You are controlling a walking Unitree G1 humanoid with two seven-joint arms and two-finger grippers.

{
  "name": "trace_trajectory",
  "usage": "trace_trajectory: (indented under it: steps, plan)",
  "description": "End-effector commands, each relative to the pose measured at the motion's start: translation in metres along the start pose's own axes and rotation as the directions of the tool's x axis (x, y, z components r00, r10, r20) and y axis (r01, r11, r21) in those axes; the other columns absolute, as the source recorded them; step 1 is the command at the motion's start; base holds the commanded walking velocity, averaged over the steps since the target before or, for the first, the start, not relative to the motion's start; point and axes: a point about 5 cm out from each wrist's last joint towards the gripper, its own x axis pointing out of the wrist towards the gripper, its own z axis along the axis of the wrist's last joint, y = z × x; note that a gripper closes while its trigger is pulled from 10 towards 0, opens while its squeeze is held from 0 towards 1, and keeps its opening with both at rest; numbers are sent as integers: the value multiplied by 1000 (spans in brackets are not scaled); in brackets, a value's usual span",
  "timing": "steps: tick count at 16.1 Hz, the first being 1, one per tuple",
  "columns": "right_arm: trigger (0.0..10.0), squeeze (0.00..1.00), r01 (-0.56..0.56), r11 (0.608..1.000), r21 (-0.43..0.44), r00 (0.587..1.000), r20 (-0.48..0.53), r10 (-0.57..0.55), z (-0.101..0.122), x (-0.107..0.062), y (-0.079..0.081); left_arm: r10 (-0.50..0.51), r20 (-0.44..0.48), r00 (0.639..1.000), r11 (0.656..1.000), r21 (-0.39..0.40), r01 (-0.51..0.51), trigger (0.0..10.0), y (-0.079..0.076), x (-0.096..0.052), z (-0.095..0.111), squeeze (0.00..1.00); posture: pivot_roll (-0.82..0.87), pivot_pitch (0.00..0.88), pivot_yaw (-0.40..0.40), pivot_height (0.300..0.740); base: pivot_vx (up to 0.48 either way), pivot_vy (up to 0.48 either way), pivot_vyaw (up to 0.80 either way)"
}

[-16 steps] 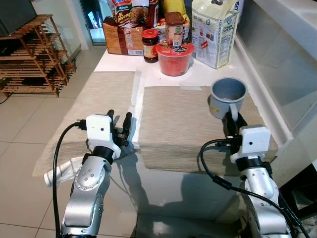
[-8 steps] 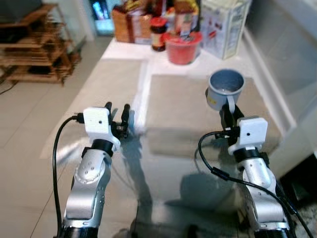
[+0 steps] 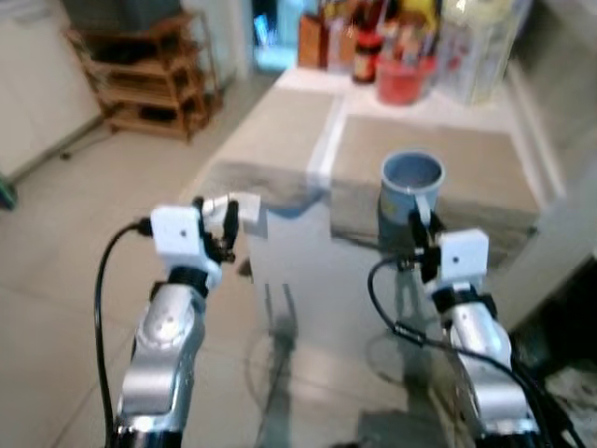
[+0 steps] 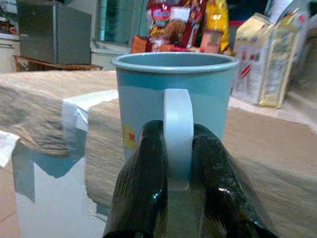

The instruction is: Setting the table

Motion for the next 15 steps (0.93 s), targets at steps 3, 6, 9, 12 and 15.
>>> trace_trajectory:
  steps: [3,6,9,12,15]
  plan:
    - [0,0,9,1000,-8,1000,10,-9,2,2,-3,-44,12,999,999,-19,44,10000,-5,2,2,0,-93,0,49,740,0,-320,0]
    - [0,0,13,1000,-11,1000,4,-13,0,4,-5,-76,20,997,997,-24,76,10000,-9,3,4,0,-95,0,57,740,0,-480,0]
    - [0,0,4,1000,-20,1000,-4,-4,-1,4,-5,-86,15,996,996,-14,87,10000,-11,2,3,0,-96,0,55,740,0,-480,0]
    - [0,0,-1,1000,-22,1000,-1,1,0,4,-4,-91,9,996,996,-10,91,10000,-12,3,3,0,-98,0,58,740,0,-480,0]
    - [0,0,-2,1000,-30,1000,5,2,0,4,-4,-97,10,995,995,-8,97,10000,-12,3,3,0,-97,0,57,740,0,-480,0]
